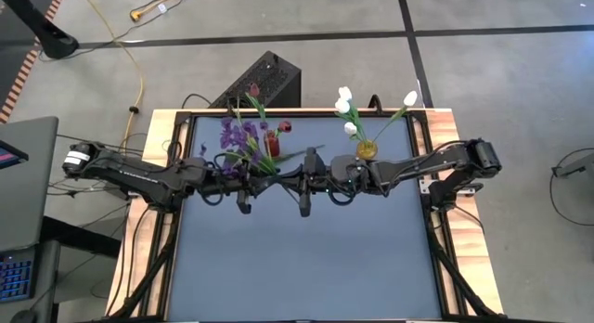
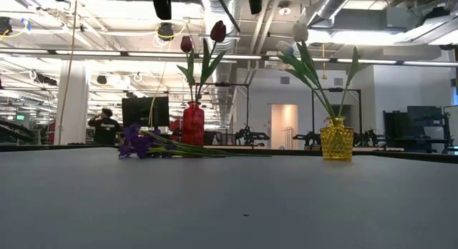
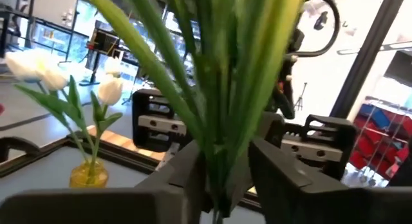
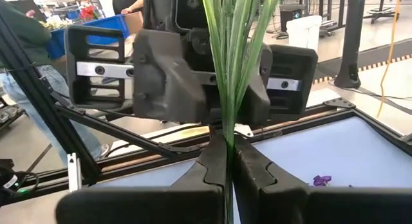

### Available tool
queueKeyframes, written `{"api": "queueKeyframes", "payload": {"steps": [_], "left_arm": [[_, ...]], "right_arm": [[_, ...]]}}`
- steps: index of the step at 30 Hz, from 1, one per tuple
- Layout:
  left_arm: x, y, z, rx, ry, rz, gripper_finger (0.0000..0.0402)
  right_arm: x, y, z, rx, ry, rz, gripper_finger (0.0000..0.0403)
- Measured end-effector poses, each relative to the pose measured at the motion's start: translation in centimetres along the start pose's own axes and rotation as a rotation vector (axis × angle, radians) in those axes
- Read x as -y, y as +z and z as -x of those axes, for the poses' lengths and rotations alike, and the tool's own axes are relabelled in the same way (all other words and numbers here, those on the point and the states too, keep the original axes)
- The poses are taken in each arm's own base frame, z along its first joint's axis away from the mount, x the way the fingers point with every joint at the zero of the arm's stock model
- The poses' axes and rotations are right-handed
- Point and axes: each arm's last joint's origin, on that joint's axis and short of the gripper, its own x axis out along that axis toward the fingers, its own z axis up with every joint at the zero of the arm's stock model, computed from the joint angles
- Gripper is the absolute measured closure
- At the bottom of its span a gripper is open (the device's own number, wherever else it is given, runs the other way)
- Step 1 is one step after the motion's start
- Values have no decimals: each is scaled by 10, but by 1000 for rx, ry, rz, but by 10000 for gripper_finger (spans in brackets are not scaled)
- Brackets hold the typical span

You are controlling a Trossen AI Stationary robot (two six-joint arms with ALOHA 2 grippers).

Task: Sort flowers into vase by color
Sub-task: Put the purple flowers into the red vase

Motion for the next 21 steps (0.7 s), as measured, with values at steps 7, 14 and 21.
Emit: {"api": "queueKeyframes", "payload": {"steps": [7,14,21], "left_arm": [[0,0,0,-4,-9,-32,393],[-1,1,1,-5,-6,-83,399],[-17,21,19,-50,116,-163,400]], "right_arm": [[2,0,0,-1,-2,1,343],[2,1,0,0,-3,26,282],[2,8,9,-3,-4,118,194]]}}
